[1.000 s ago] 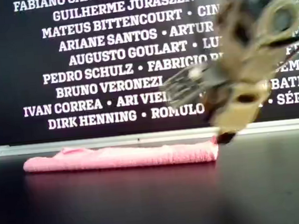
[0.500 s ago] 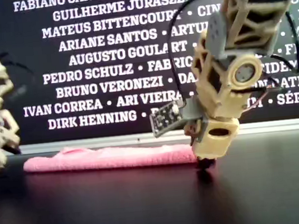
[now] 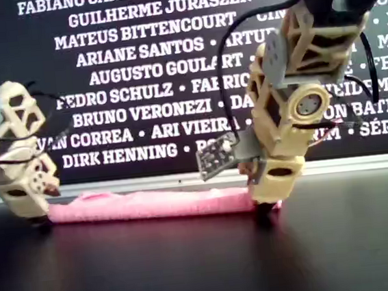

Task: Fold a cloth

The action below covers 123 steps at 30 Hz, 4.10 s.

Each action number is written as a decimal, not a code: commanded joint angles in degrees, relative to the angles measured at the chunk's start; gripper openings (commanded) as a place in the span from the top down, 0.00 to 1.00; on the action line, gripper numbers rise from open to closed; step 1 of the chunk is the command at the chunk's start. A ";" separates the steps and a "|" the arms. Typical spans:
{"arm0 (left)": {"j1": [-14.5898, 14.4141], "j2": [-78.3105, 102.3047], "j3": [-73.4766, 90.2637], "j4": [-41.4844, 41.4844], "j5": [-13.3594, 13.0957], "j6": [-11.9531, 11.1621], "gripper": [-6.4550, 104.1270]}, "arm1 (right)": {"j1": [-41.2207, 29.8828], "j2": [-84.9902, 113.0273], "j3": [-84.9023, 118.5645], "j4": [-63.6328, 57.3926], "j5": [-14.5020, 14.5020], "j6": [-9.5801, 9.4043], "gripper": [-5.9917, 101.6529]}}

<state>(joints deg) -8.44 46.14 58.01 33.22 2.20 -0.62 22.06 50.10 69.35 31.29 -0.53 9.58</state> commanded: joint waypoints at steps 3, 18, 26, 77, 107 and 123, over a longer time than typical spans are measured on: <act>0.00 -4.13 -5.36 -0.79 -0.35 0.79 0.13 | -0.53 0.62 -3.69 -2.20 1.49 -0.35 0.13; 0.00 -5.71 -6.86 -0.62 -0.35 5.01 0.13 | -0.09 -1.93 -7.29 -2.20 1.58 -0.44 0.25; 0.00 -5.71 -6.86 -0.44 -0.35 5.10 0.13 | -0.26 -3.43 -9.23 -2.20 1.49 -0.35 0.43; -6.33 17.75 19.60 10.28 0.79 5.27 0.93 | -4.57 25.31 20.21 -1.49 1.05 -0.53 0.95; -14.77 38.41 47.46 10.28 0.79 4.48 0.93 | -3.60 42.80 44.12 -1.49 1.05 -0.44 0.95; -15.56 46.14 49.57 11.87 -0.09 5.27 0.48 | -3.60 52.56 48.87 -1.49 0.53 -0.44 0.50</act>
<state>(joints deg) -22.94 85.43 107.31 44.74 2.55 4.48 18.54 95.10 117.60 31.20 0.26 9.05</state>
